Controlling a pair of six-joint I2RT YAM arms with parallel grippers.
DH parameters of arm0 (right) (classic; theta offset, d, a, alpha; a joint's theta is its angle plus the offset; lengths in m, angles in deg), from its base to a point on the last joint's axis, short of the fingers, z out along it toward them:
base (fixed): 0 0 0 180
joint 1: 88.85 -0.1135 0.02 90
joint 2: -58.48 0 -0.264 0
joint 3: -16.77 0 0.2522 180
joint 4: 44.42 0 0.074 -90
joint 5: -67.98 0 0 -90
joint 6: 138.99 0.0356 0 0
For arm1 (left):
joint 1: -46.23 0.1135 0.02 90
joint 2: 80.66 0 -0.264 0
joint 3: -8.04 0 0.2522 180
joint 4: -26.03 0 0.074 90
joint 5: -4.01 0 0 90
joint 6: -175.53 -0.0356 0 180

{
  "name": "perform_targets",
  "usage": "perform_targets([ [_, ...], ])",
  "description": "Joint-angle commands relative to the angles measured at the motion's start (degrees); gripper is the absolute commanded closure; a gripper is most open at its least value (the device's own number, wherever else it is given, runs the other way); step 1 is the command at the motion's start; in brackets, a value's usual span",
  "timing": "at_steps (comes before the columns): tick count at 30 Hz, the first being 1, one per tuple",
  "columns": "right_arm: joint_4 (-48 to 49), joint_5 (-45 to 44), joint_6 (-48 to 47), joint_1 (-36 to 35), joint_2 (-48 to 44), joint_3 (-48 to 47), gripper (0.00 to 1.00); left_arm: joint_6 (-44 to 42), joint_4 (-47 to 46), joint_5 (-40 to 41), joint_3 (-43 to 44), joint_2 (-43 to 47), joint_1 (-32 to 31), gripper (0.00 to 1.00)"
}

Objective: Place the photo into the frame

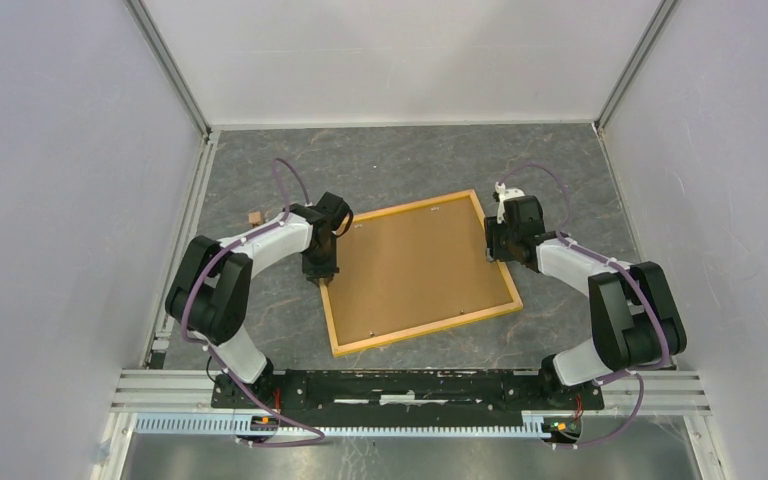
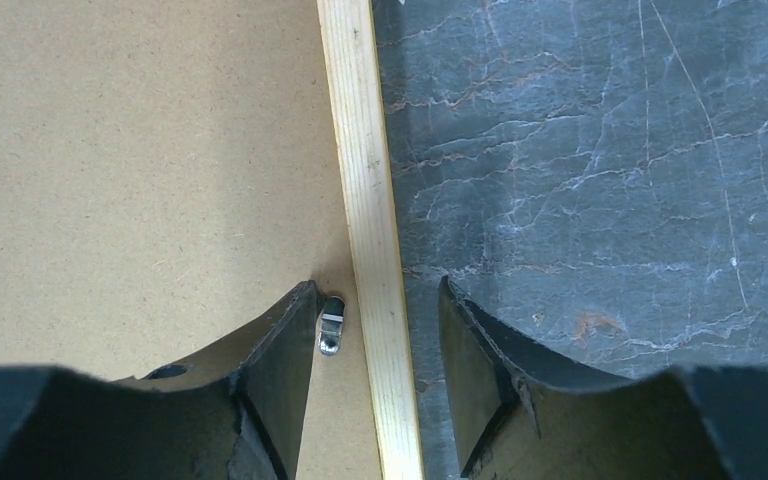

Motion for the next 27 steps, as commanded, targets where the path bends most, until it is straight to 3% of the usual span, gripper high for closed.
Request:
perform_targets([
  [1,-5.9,-1.0,-1.4,-0.3,-0.7,0.2,0.47,-3.9,-3.8,-0.5,-1.2,-3.4,0.5,0.98],
  [5,-4.4,-0.4,-1.6,-0.3,-0.7,2.0,0.50,-3.9,-3.8,-0.4,-1.2,-3.8,0.8,0.98],
  [13,-4.4,-0.7,-1.6,-0.3,-1.2,2.2,0.65,-3.9,-3.8,-0.3,-1.3,-4.2,1.3,0.98],
  [18,-5.0,-2.7,-1.5,-0.3,-0.9,2.0,1.00,-3.8,-3.8,-1.0,-1.0,-4.7,1.2,0.98],
  [27,-2.5,-1.0,-1.6,-0.3,-3.5,3.5,1.00,-3.8,-3.9,-1.4,-1.0,-4.8,1.5,0.98],
])
